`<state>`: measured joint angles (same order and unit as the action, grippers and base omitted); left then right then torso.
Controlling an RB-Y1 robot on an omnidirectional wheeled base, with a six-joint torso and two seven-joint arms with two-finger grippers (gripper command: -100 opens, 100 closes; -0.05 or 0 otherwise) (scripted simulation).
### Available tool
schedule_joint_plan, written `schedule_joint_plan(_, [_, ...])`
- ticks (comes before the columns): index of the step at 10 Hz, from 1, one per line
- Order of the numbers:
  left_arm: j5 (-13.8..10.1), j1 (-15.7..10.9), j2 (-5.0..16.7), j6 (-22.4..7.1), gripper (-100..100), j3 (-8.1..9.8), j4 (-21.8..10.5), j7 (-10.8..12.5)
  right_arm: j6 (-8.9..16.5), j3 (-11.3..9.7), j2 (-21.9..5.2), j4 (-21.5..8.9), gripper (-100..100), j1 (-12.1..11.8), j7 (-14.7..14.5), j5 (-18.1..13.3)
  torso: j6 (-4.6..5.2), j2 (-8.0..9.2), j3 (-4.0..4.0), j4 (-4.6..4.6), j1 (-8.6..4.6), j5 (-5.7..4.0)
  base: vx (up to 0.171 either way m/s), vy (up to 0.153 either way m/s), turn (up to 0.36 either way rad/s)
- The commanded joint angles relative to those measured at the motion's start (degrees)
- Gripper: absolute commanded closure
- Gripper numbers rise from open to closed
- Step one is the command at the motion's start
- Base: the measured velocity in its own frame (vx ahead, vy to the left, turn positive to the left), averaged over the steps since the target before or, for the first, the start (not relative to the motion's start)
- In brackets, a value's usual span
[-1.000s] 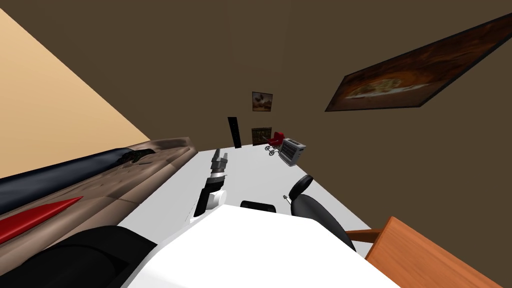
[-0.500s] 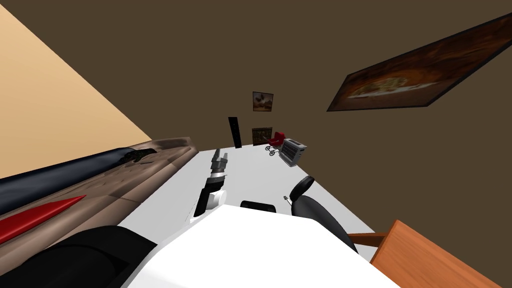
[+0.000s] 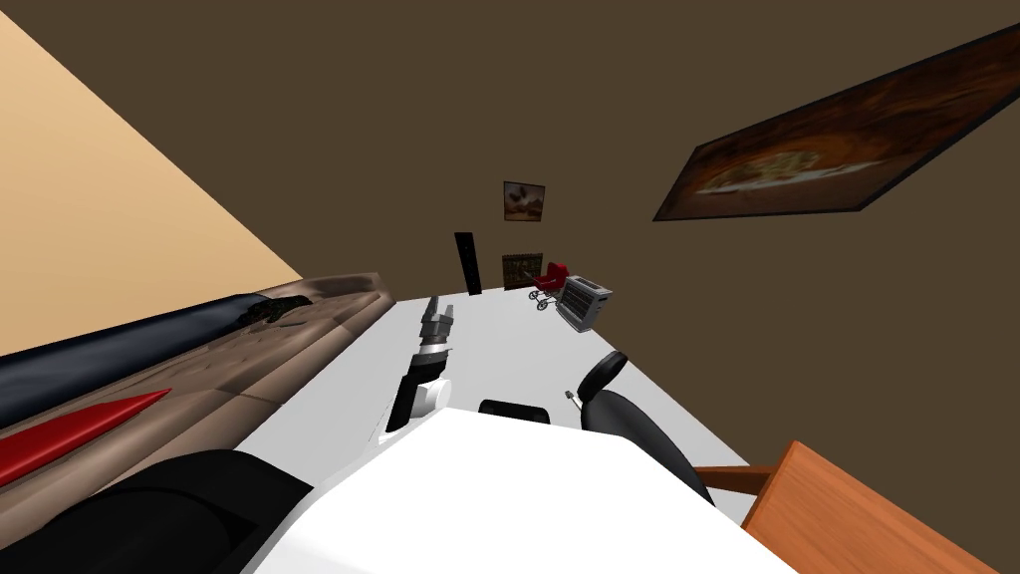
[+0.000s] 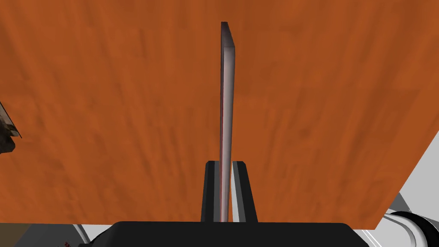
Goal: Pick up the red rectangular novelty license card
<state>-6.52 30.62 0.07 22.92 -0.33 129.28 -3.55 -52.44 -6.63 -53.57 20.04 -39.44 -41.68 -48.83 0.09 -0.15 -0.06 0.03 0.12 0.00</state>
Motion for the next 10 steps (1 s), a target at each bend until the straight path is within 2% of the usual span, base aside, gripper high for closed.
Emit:
schedule_joint_plan(1, [0.0,0.0,0.0,0.0,0,0.00,0.0,0.0,0.0,0.0,0.0,0.0,100,0.0,0.0,0.0,0.00,0.00,0.00,0.00,0.00,0.00,0.000,0.000,0.000])
schedule_joint_plan(2, [0.0,0.0,0.0,0.0,0,0.00,0.0,0.0,0.0,0.0,0.0,0.0,100,0.0,0.0,0.0,0.02,0.02,0.01,0.00,-0.02,-0.01,0.000,0.000,0.000])
schedule_joint_plan(3, [0.0,0.0,0.0,0.0,0,0.00,0.0,0.0,0.0,0.0,0.0,0.0,0,0.0,-0.1,0.0,0.03,0.03,0.01,0.00,-0.03,-0.01,0.000,0.000,0.000])
schedule_joint_plan(4, [0.0,0.0,0.0,0.0,0,0.00,0.0,0.0,1.9,-1.0,-1.4,2.9,100,-1.3,1.9,0.4,0.04,0.03,0.01,0.00,-0.03,-0.02,-0.012,0.001,-0.027])
schedule_joint_plan(6, [0.0,0.0,0.0,0.0,0,0.00,0.0,0.0,1.9,-1.0,-1.4,3.6,100,-1.3,1.9,0.4,0.06,0.08,0.03,-0.01,-0.04,0.00,-0.015,-0.005,-0.006])
schedule_joint_plan(8, [0.0,0.0,0.0,0.0,0,0.00,0.0,0.0,5.4,-3.8,-5.0,10.1,100,-3.5,6.0,2.3,0.08,0.09,0.03,-0.01,-0.04,0.01,-0.031,-0.001,-0.046])
schedule_joint_plan(9, [0.0,0.0,0.0,0.0,0,0.00,0.0,0.0,5.4,-3.8,-5.0,9.0,100,-3.5,6.0,2.3,0.08,0.12,0.05,-0.02,-0.06,0.02,-0.029,0.000,-0.010])
schedule_joint_plan(10, [0.0,0.0,0.0,0.0,0,0.00,0.0,0.0,5.4,-3.8,-5.0,10.9,100,-3.5,6.0,2.3,0.12,0.12,0.04,-0.03,-0.02,0.02,-0.014,-0.005,-0.012])
